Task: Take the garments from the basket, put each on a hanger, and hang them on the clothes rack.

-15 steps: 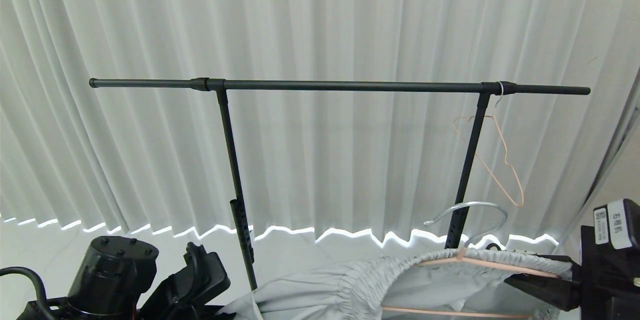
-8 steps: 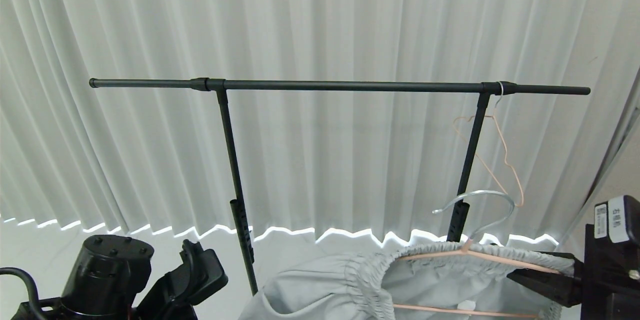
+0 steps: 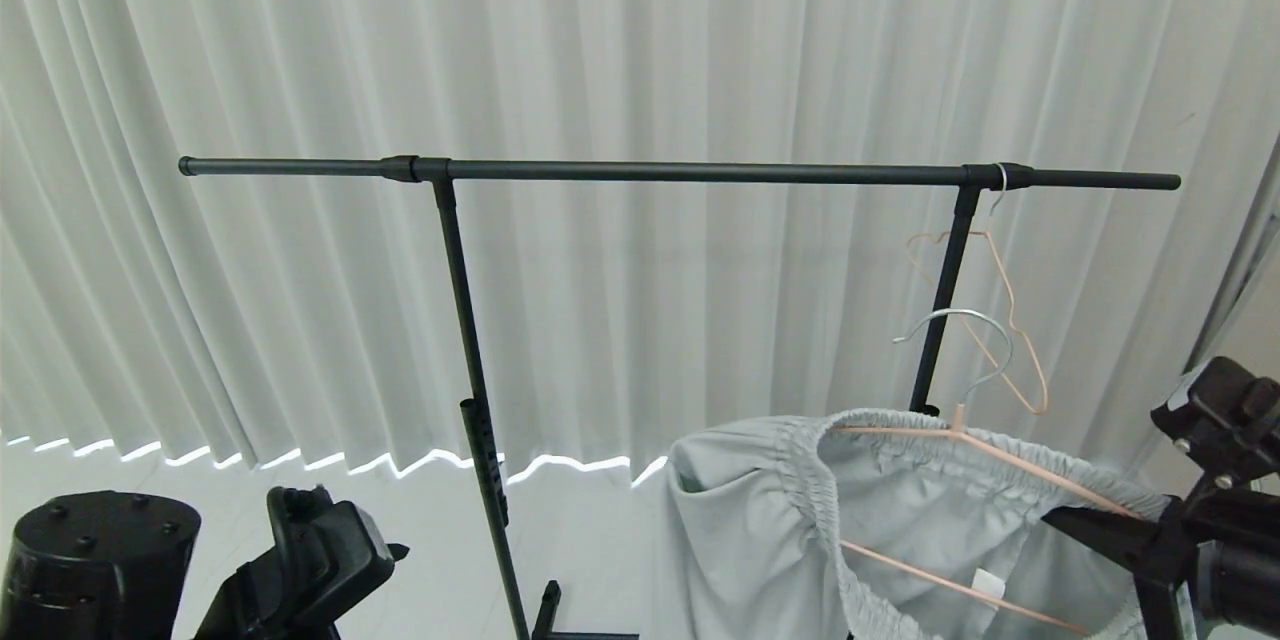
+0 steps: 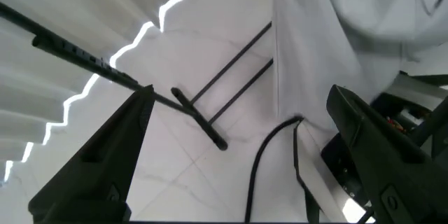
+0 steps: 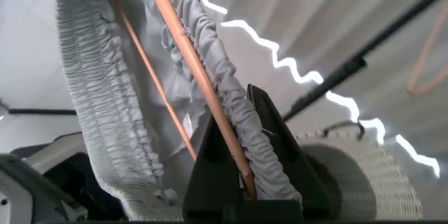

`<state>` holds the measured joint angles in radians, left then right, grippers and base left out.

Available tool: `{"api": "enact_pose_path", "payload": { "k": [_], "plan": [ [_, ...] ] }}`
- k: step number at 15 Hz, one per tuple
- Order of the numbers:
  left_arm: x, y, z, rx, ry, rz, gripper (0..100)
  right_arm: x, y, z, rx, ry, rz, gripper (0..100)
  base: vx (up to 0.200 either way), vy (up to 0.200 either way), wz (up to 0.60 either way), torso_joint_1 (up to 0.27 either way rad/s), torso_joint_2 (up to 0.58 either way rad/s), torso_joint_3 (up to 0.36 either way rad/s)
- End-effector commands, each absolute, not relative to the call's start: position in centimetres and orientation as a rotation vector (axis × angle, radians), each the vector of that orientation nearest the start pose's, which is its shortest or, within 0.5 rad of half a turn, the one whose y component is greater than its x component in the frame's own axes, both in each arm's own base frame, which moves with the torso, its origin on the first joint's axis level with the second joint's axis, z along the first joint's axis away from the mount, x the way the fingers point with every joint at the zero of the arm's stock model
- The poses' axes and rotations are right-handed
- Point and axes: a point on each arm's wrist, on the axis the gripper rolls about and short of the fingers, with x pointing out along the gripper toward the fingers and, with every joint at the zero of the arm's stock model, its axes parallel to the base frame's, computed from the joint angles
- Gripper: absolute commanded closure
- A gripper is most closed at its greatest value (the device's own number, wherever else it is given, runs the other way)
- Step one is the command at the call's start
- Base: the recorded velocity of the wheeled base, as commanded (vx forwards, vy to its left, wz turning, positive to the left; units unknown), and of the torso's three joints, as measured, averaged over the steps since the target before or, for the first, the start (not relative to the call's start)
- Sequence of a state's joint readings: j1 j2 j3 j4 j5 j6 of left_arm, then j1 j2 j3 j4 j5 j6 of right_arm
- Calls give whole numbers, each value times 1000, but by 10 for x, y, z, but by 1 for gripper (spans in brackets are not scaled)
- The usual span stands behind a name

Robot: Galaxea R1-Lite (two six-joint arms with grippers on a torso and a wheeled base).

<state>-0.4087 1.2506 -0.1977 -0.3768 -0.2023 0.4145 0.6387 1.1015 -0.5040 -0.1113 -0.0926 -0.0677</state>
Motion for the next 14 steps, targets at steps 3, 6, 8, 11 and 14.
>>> {"api": "enact_pose_path", "payload": {
  "k": [3,6,8,11,14],
  "plan": [
    [114,-51,110,490,517,-615,0,145,70,189,-151,492,301,100,0,0,0,0,0,0],
    [117,-52,114,494,502,-591,0,163,69,199,-54,485,229,100,0,0,0,0,0,0],
    [117,-52,114,494,504,-591,0,166,70,199,-46,476,228,100,0,0,0,0,0,0],
    [121,-54,119,489,486,-586,0,176,75,201,-32,430,231,100,0,0,0,0,0,0],
    [126,-56,124,449,481,-576,0,189,81,202,-17,383,239,100,200,0,0,-6,-2,2]
  ]
}}
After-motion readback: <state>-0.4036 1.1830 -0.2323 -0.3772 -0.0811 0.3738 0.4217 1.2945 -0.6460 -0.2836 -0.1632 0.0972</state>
